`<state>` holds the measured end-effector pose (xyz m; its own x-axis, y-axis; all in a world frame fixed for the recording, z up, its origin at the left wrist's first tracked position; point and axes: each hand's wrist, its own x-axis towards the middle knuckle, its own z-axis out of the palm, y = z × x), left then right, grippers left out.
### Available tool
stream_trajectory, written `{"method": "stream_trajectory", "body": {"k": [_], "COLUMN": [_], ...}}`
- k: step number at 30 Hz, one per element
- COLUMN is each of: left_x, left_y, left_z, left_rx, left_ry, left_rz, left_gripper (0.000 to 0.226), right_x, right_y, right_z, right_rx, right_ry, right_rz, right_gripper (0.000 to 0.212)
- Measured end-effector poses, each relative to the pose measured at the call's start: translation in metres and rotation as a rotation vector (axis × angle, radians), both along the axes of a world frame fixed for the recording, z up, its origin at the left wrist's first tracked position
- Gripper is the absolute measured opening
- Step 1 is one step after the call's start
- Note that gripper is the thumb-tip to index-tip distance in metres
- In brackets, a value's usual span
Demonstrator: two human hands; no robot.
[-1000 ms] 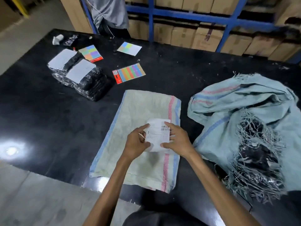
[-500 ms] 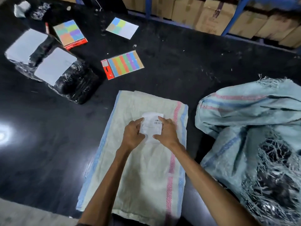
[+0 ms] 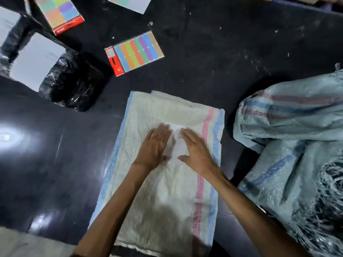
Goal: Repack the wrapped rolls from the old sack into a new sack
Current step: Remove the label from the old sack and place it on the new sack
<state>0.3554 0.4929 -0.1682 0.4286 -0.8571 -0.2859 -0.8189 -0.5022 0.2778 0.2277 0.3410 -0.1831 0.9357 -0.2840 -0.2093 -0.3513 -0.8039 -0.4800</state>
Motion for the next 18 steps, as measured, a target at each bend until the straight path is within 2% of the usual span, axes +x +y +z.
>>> {"method": "stream_trajectory", "body": {"k": [4,6,9,13,18], "left_x": [0.022,0.022,0.013,-0.014,-0.069], "left_y": [0.000,-0.003,-0.006,-0.022,-0.081], "left_z": [-0.014,-0.012,0.000,0.039,0.105], "left_rx": [0.213,0.260,0.290,0.282,-0.023], "left_ry": [0.000,-0.028,-0.038,-0.039,0.116], "left_rz": [-0.036,-0.052,-0.011,0.025,0.127], "left_gripper": [0.130,0.135,0.132,0.116,0.073], "right_x": [-0.008,-0.010,-0.011,-0.038,-0.118], "right_y": [-0.003,-0.001,-0.003,-0.020,-0.077], "right_z": [-0.005,-0.005,0.006,0.050,0.122], "right_rx": [-0.075,-0.100,-0.089,-0.001,-0.100], "right_ry": [0.138,0.161,0.209,0.186,0.023], "right_rz": [0.139,0.156,0.148,0.027,-0.226], "right_gripper": [0.116,0.123,0.123,0.108,0.085]}}
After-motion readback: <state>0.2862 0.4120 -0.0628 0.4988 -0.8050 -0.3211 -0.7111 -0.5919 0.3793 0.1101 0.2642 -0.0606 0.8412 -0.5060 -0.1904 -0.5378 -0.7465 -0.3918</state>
